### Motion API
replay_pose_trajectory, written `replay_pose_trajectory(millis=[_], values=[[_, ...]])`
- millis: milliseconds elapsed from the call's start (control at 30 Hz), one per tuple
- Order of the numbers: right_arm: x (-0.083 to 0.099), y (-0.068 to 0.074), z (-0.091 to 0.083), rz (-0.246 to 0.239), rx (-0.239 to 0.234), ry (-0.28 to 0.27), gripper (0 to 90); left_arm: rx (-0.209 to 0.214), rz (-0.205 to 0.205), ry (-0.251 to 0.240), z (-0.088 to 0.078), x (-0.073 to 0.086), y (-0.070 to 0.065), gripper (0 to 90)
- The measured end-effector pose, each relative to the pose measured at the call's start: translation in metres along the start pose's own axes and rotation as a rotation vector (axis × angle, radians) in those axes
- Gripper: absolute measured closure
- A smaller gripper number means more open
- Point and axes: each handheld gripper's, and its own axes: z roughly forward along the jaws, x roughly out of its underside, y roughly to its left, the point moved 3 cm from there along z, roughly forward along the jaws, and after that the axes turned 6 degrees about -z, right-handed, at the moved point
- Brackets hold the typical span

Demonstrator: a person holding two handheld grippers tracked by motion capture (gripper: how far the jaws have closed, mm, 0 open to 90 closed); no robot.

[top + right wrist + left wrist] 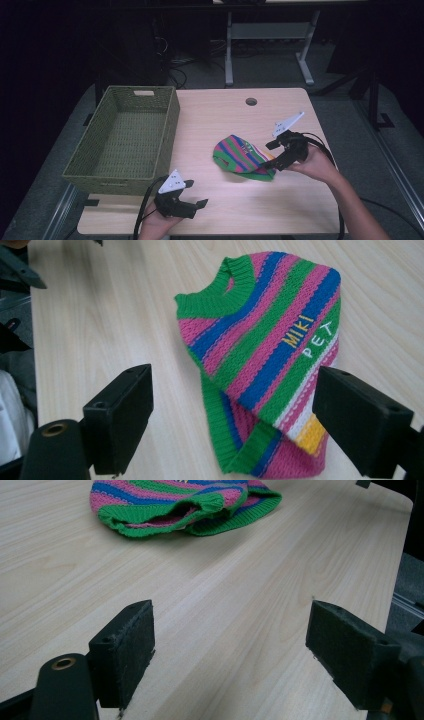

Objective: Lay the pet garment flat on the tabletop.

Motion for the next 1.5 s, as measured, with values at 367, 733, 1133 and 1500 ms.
replay_pose_trajectory(millis=[367, 733, 1133, 1500], values=[[-0.019, -0.02, 0.032, 0.003, -0.007, 0.055, 16.1, 0.001, 0.006, -0.007, -0.003, 0.0, 0.0, 19.3], [-0.025, -0.036, 0.074, 0.046, -0.014, 0.136, 18.7, 0.007, -0.002, -0.011, -0.003, 0.0, 0.001, 19.2], [-0.019, -0.041, 0.105, -0.004, 0.125, 0.256, 31.4, -0.004, -0.008, -0.018, -0.006, 0.0, 0.004, 19.3], [-0.023, -0.04, 0.106, 0.027, 0.167, 0.289, 49.5, -0.013, 0.002, -0.016, -0.006, 0.0, 0.004, 19.3]])
